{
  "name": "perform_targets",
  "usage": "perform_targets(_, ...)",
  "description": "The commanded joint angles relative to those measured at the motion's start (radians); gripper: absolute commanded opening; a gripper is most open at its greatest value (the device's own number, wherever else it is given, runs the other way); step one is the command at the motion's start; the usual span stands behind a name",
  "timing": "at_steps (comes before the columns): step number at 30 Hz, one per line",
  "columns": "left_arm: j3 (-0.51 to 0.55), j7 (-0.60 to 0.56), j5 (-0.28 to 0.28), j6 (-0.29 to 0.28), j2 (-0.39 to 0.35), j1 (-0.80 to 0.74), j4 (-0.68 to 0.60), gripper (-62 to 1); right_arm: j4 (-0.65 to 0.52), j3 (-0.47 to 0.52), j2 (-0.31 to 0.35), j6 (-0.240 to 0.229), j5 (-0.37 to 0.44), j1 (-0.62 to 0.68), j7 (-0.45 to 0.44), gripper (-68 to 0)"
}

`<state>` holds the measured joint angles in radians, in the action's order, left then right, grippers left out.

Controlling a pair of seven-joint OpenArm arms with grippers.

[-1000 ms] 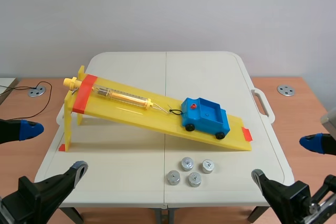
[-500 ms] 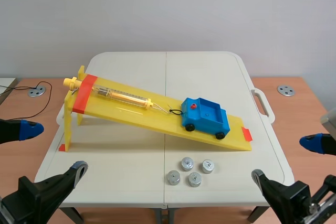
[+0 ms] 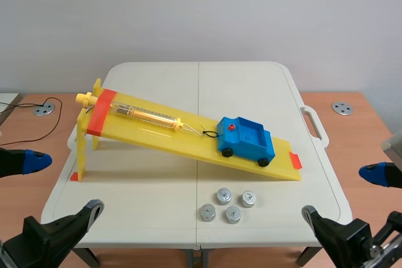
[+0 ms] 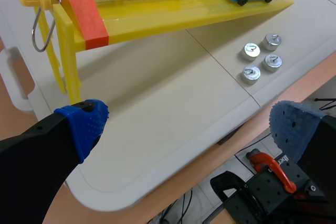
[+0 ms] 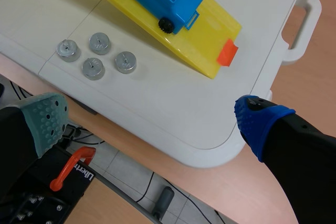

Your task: Place the four metal weights on the blue cart on the ramp.

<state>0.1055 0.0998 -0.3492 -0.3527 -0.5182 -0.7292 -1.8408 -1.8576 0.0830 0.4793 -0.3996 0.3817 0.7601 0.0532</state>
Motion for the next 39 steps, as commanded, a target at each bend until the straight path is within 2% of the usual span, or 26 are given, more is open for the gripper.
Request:
perform_targets(1, 0.014, -0.124, -0.077, -0.017, 0.0, -0.021, -0.073, 1.4, -0.069, 0.035, 0.043, 0.031, 0.047, -0.01, -0.1, -1.4)
perform_targets(8, 0.014, -0.047, -0.077, -0.017, 0.011, -0.021, -0.073, 1.4, -0.069, 0.035, 0.043, 0.034, 0.047, -0.012, -0.093, -1.5)
perform_targets(13, 0.014, -0.021, -0.077, -0.016, 0.033, -0.015, -0.073, 1.1, -0.069, 0.034, 0.026, 0.03, 0.048, -0.031, -0.051, -1.4)
perform_targets(19, 0.014, 0.008, -0.077, -0.017, 0.067, -0.015, -0.072, -24.9, -0.069, 0.033, -0.023, 0.014, 0.048, -0.092, 0.046, -1.5)
perform_targets(24, 0.014, 0.019, -0.076, -0.017, 0.094, -0.013, -0.071, -37.5, -0.068, 0.011, -0.053, 0.007, 0.044, -0.137, 0.082, -1.5)
perform_targets(28, 0.014, 0.061, -0.074, -0.017, 0.12, 0.01, -0.062, -50.4, -0.061, -0.032, -0.087, 0.006, 0.028, -0.174, 0.102, -1.8)
perform_targets(30, 0.014, 0.088, -0.074, -0.017, 0.131, 0.025, -0.053, -56.4, -0.058, -0.059, -0.104, 0.006, 0.028, -0.191, 0.116, -4.8)
perform_targets(31, 0.014, 0.098, -0.074, -0.016, 0.138, 0.032, -0.048, -58.0, -0.054, -0.074, -0.112, 0.006, 0.024, -0.198, 0.124, -7.2)
perform_targets(35, 0.013, 0.122, -0.074, -0.017, 0.142, 0.053, -0.034, -58.0, -0.037, -0.134, -0.143, 0.006, -0.008, -0.233, 0.158, -17.1)
perform_targets(39, 0.013, 0.13, -0.074, -0.017, 0.142, 0.066, -0.027, -58.0, -0.005, -0.191, -0.18, 0.006, -0.011, -0.265, 0.163, -23.0)
